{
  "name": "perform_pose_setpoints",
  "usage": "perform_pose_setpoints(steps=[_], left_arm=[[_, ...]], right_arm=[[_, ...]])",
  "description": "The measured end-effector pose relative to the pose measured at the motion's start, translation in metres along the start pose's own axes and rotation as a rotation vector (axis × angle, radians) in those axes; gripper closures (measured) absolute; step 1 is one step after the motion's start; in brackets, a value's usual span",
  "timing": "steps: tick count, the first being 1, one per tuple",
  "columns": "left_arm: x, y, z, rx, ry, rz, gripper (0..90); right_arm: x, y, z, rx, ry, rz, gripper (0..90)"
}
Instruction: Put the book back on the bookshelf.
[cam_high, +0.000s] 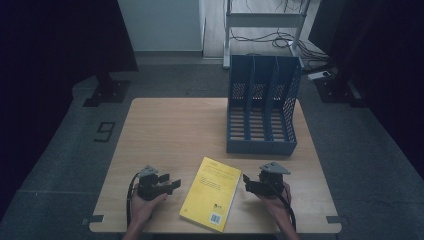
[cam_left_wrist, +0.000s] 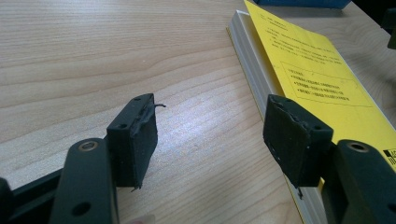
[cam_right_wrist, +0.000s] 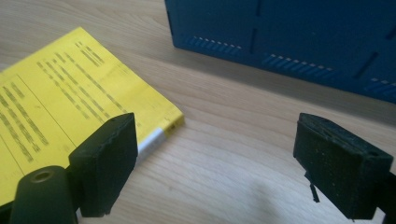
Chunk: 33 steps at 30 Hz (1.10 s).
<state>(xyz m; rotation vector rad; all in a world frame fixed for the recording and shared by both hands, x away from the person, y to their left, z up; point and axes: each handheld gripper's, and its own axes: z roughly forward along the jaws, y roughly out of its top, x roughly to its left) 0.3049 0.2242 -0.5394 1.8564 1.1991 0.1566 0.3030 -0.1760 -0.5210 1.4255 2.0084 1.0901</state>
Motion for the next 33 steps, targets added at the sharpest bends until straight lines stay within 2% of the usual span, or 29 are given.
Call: perform_pose_setpoints(steps=[10, 16, 24, 33], left_arm=[[0.000, 0.000, 0.001, 0.007, 0.001, 0.001, 35.1], [-0.001, -0.001, 0.001, 0.008, 0.001, 0.003, 35.1], [-0.002, -0.001, 0.003, 0.014, 0.003, 0.006, 35.1], [-0.003, -0.002, 0.005, 0.021, 0.001, 0.011, 35.1]], right_arm=[[0.015, 0.007, 0.009, 0.001, 0.023, -0.010, 13.6], [0.032, 0.012, 0.018, 0.006, 0.055, -0.024, 13.5], [0.045, 0.007, 0.025, 0.028, 0.076, -0.045, 13.2], [0.053, 0.002, 0.025, 0.036, 0.094, -0.048, 13.1]])
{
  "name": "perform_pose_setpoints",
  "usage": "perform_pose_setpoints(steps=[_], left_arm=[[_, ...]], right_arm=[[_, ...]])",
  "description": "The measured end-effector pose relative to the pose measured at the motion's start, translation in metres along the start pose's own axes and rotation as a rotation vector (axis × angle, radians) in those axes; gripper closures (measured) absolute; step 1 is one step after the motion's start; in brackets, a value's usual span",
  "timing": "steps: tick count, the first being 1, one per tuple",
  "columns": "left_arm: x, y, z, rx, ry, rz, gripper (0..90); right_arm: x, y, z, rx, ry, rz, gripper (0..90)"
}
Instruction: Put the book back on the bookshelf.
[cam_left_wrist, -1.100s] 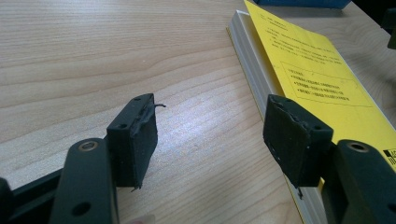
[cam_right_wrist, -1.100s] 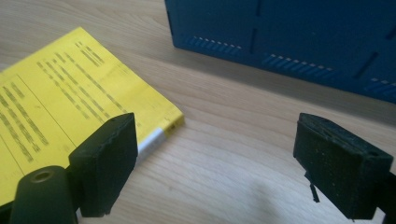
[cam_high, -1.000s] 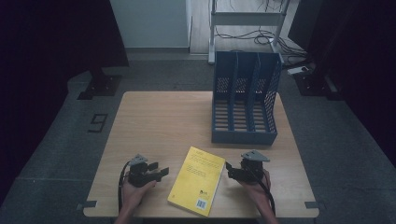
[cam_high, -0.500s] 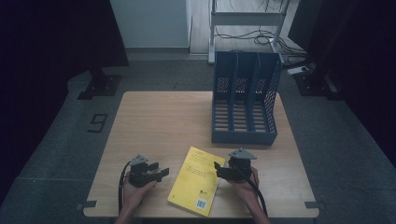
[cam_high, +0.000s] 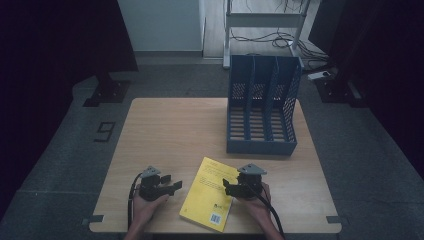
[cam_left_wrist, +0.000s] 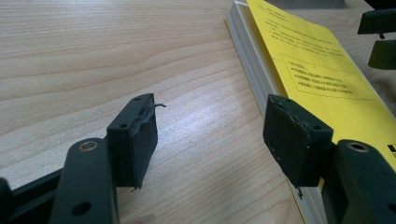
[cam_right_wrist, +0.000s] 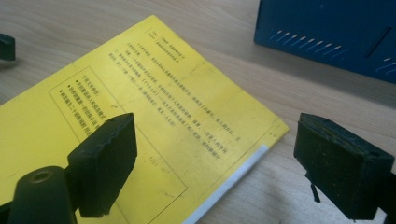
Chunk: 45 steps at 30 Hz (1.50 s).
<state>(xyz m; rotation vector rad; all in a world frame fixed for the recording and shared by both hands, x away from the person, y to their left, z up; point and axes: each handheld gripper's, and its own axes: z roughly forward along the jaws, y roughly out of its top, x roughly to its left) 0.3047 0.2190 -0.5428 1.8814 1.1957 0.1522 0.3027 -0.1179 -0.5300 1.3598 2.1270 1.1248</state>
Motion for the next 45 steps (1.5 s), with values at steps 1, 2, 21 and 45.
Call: perform_pose_setpoints(steps=[1, 2, 21, 45], left_arm=[[0.000, 0.000, 0.000, 0.001, 0.000, 0.000, 35.1], [0.000, 0.000, 0.000, 0.001, -0.001, 0.000, 35.1], [-0.008, 0.001, 0.000, -0.021, -0.008, 0.017, 35.3], [-0.048, 0.001, 0.023, 0.007, -0.075, 0.099, 34.9]], right_arm=[[0.001, -0.001, 0.000, 0.003, 0.000, -0.003, 13.0], [0.002, -0.001, 0.001, 0.005, 0.000, -0.004, 12.9], [0.007, -0.012, 0.011, 0.059, 0.005, 0.013, 10.3], [0.002, -0.015, 0.013, 0.065, 0.047, 0.076, 12.1]])
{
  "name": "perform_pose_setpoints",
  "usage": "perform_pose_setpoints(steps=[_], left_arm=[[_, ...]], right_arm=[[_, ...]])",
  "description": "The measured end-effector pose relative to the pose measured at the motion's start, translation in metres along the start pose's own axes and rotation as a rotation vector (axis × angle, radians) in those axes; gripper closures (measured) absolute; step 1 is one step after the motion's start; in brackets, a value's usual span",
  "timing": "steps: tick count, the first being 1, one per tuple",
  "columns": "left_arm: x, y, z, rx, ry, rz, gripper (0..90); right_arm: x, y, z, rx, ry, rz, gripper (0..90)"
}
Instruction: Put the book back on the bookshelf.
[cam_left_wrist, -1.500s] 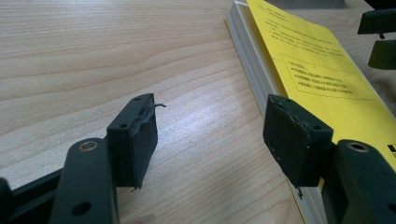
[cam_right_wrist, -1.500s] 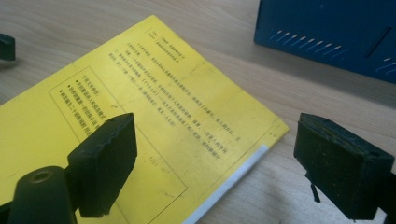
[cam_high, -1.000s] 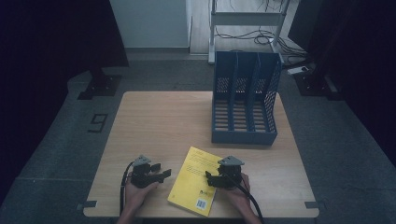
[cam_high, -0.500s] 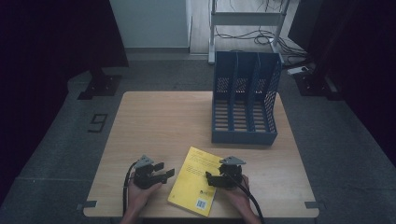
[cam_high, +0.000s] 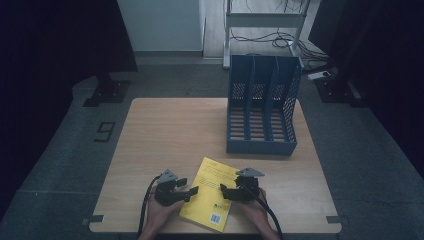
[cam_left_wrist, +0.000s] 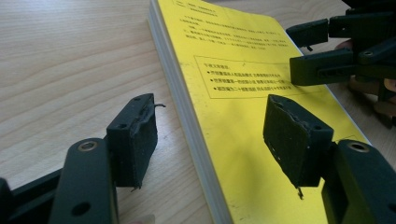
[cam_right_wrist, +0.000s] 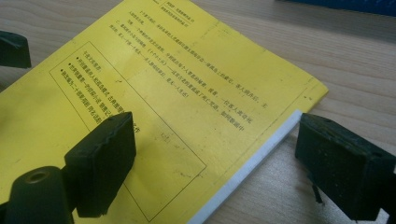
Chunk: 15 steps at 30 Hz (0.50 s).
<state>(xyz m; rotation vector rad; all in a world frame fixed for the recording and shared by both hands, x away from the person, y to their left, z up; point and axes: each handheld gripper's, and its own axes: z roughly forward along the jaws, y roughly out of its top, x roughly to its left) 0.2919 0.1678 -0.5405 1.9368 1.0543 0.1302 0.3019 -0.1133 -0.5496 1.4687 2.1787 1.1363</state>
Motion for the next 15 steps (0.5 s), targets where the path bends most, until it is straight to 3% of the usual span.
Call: perform_pose_setpoints(steps=[15], left_arm=[[-0.009, -0.001, 0.015, 0.051, -0.010, 0.007, 34.5]], right_arm=[[0.000, -0.001, 0.000, -0.006, 0.002, -0.007, 11.9]])
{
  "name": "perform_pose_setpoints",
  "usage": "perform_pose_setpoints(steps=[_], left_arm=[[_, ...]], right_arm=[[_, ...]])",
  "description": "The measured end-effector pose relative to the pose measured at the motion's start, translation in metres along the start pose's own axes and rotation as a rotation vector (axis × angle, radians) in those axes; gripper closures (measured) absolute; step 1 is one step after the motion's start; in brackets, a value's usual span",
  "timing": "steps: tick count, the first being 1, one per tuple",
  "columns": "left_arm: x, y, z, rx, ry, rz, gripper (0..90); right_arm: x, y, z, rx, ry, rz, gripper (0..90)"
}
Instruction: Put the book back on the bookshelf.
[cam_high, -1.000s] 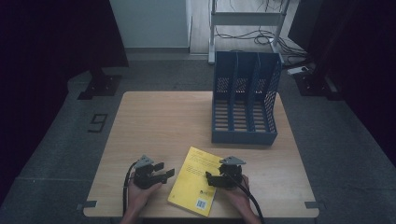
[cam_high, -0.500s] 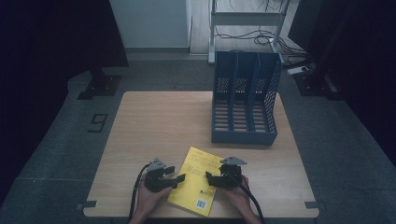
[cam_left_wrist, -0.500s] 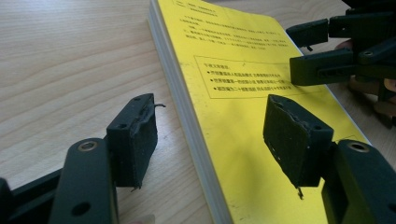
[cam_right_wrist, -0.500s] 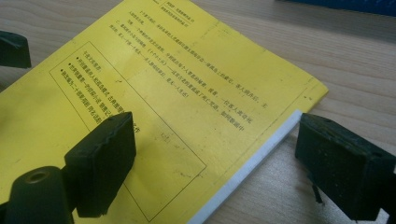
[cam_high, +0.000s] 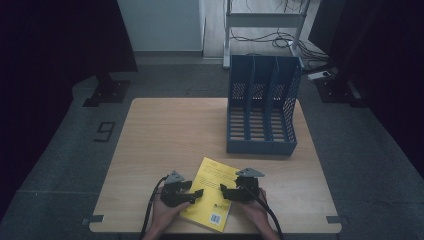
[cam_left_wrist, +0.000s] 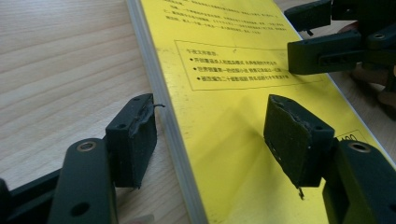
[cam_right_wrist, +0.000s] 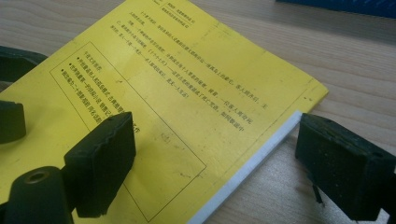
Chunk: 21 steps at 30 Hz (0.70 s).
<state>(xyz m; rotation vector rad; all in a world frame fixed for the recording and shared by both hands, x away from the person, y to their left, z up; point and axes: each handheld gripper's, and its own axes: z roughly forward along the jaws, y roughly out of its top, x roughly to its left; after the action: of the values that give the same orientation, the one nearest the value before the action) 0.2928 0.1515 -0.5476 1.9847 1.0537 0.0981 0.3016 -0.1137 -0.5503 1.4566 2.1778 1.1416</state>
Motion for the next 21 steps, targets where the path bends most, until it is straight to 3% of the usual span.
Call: perform_pose_setpoints(steps=[16, 21], left_arm=[[-0.0051, 0.0008, 0.0041, -0.005, 0.020, 0.004, 34.0], [-0.0053, 0.0010, 0.0037, -0.015, 0.019, -0.012, 34.4]], right_arm=[[0.0002, -0.0007, 0.0003, -0.009, -0.003, -0.009, 11.6], [0.0003, -0.0007, 0.0004, -0.010, -0.004, -0.015, 11.5]])
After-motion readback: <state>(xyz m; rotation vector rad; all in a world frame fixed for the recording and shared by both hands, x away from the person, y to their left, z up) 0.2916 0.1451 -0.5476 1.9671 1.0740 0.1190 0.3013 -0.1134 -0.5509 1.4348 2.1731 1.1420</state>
